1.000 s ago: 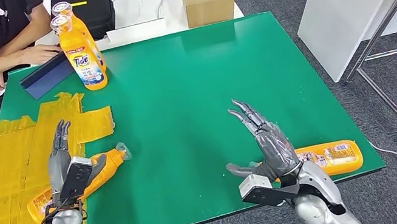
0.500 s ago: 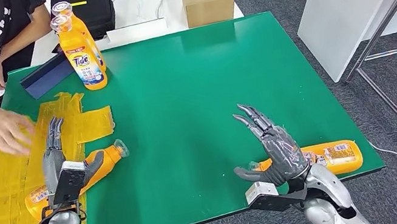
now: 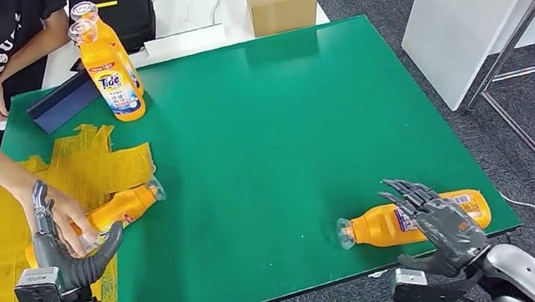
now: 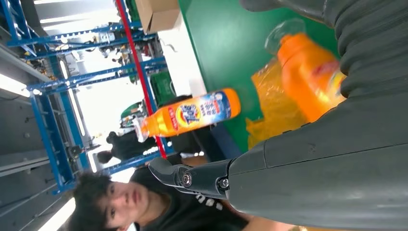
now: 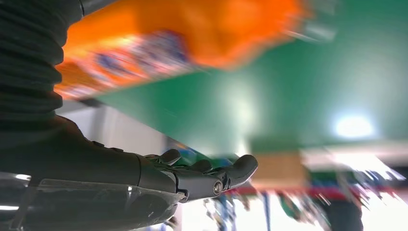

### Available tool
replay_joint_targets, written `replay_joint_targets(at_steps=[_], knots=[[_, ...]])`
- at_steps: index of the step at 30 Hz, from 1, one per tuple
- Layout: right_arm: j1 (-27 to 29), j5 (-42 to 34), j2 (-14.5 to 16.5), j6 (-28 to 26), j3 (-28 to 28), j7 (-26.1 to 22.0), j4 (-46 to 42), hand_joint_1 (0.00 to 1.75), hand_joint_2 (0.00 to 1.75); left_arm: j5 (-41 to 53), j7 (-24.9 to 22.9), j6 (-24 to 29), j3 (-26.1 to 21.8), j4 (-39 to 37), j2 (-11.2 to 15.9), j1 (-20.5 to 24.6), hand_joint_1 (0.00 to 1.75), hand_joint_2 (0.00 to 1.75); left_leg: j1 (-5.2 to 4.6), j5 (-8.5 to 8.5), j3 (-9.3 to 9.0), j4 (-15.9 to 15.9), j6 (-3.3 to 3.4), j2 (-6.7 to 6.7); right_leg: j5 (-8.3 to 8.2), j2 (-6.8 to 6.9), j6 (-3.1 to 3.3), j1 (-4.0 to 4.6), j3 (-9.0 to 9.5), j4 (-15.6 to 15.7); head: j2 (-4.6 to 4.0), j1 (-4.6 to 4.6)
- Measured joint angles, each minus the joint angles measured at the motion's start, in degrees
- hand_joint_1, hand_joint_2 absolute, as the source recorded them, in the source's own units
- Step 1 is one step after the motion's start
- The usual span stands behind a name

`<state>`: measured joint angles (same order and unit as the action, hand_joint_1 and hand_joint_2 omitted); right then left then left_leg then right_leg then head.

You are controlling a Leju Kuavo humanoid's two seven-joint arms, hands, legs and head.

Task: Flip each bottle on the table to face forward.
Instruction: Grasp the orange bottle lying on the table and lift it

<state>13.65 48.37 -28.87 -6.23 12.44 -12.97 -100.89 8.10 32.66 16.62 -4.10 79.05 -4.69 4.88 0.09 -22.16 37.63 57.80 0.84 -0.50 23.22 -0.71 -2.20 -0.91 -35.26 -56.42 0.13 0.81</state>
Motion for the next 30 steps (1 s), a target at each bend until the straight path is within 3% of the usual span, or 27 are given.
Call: replay_joint_targets(at_steps=[5, 11, 19, 30], knots=[[3.29, -2.60, -6.51, 4.17, -4.73, 2.78, 0.21, 0.00, 1.75, -1.03, 0.09, -1.08, 0.44, 0.07, -1.04, -0.79, 0.00, 1.75, -0.03, -0.01, -0.02, 0.00, 0.01, 0.03, -0.02, -0.02, -0.03, -0.04, -0.01, 0.00, 0.00, -0.01], [4.05, -3.13, -9.50, 5.45, -7.73, 3.61, 1.22, 0.00, 1.75, -1.72, 0.04, -1.63, 1.27, 0.06, -1.51, -0.90, 0.00, 1.75, -0.02, -0.01, -0.06, 0.01, 0.01, 0.07, -0.02, -0.04, -0.03, -0.03, 0.00, 0.00, 0.00, 0.00], [2.99, 1.12, -9.43, 5.15, -8.78, 5.53, 4.53, 0.00, 1.75, -2.11, -0.47, -1.90, 2.31, -0.64, -2.09, -0.89, 0.00, 1.75, -0.01, -0.01, -0.05, 0.00, 0.02, 0.07, -0.02, -0.04, -0.02, -0.02, 0.01, -0.01, 0.00, 0.00], [-4.55, 9.86, -5.04, 2.73, -5.80, 8.16, 13.38, 0.00, 1.75, -2.11, -1.52, -2.62, 3.88, -1.84, -3.04, -0.88, 0.00, 1.75, -0.01, 0.02, -0.07, 0.00, 0.02, 0.16, -0.03, -0.08, -0.03, -0.02, 0.03, -0.01, 0.00, 0.01]])
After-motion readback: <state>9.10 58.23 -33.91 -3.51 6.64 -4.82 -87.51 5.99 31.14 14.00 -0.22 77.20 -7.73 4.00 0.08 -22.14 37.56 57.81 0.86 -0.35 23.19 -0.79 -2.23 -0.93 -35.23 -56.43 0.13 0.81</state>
